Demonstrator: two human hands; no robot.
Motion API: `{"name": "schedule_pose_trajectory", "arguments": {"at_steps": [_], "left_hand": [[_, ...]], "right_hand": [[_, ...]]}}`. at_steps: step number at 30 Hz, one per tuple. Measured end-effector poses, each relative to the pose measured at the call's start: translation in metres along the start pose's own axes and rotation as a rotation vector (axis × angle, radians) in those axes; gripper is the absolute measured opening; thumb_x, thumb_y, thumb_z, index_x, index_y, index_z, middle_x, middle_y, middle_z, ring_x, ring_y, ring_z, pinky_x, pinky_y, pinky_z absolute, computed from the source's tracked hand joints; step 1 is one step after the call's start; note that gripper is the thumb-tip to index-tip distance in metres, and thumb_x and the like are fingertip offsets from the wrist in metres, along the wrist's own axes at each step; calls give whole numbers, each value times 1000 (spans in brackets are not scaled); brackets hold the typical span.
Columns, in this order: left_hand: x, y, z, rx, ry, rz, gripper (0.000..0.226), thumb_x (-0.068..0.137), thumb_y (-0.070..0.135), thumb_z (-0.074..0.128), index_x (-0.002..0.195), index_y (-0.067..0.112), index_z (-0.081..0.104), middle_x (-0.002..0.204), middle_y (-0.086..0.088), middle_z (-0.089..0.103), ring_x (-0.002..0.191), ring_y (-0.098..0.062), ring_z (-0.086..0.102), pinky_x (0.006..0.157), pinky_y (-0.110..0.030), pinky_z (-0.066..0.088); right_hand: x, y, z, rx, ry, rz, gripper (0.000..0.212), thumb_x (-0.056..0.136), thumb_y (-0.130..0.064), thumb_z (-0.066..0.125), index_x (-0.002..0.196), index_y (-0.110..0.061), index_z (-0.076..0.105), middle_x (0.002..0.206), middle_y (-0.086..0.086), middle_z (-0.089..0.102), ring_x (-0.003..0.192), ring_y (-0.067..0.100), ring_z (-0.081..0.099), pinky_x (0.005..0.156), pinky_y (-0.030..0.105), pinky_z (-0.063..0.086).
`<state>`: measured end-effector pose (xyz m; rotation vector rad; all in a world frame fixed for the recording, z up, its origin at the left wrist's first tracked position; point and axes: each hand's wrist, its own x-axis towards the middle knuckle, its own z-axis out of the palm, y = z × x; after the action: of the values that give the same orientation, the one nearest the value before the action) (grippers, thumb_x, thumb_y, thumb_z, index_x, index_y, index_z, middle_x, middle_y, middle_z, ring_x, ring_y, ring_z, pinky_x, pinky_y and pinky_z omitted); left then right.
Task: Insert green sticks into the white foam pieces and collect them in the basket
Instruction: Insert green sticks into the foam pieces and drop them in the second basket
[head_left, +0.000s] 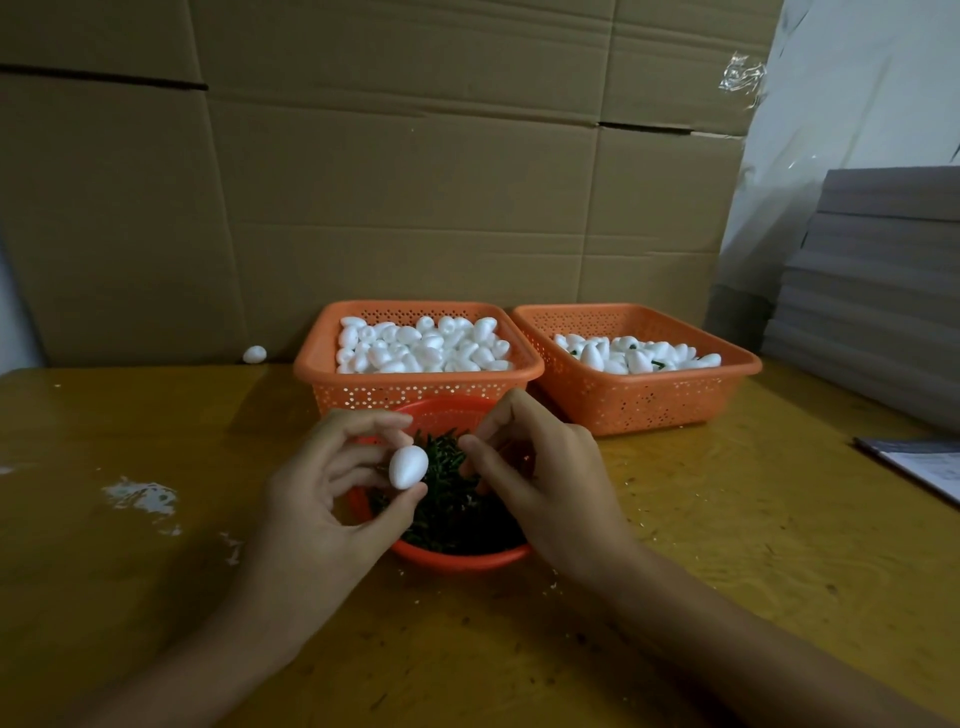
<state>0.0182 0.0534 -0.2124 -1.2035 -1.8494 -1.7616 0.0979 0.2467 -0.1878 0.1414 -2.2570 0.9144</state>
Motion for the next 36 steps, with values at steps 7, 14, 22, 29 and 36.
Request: {"name": "schedule_pose_trajectory", "arguments": {"at_steps": [7,14,22,29,36], "left_hand": [[3,-1,0,6,-44,102,46,76,-19,80,99,19,74,112,1,70,106,-24,71,83,-24,59],[1,1,-2,121,-55,102,40,81,-3,81,111,24,78,116,5,70,111,-22,68,82,-24,57],[1,1,-2,131,-44,77,32,82,35,81,113,29,76,106,6,61,97,-23,64,75,-31,55],[0,2,-1,103,-45,19,28,82,44,79,107,37,69,104,3,68,96,-23,68,77,-25,55],[0,3,0,-5,-20,-51,26,84,43,75,109,39,67,106,8,73,100,-16,71,81,-19,55]], "right_hand": [[0,-1,0,-2,-6,-10,13,101,-28,68,97,-17,61,82,-11,74,75,8,71,69,41,57],[-1,0,1,4,-20,-4,13,101,-28,67,99,-16,62,83,-13,73,77,8,72,70,43,58],[0,0,1,3,-23,8,16,102,-34,65,98,-19,59,82,-10,73,76,10,71,69,46,57],[0,1,2,0,-23,3,17,102,-33,66,97,-19,59,84,-10,74,77,11,72,68,48,56],[-1,0,1,5,-47,17,19,99,-36,68,93,-21,59,83,-7,74,75,14,71,67,49,56]]}}
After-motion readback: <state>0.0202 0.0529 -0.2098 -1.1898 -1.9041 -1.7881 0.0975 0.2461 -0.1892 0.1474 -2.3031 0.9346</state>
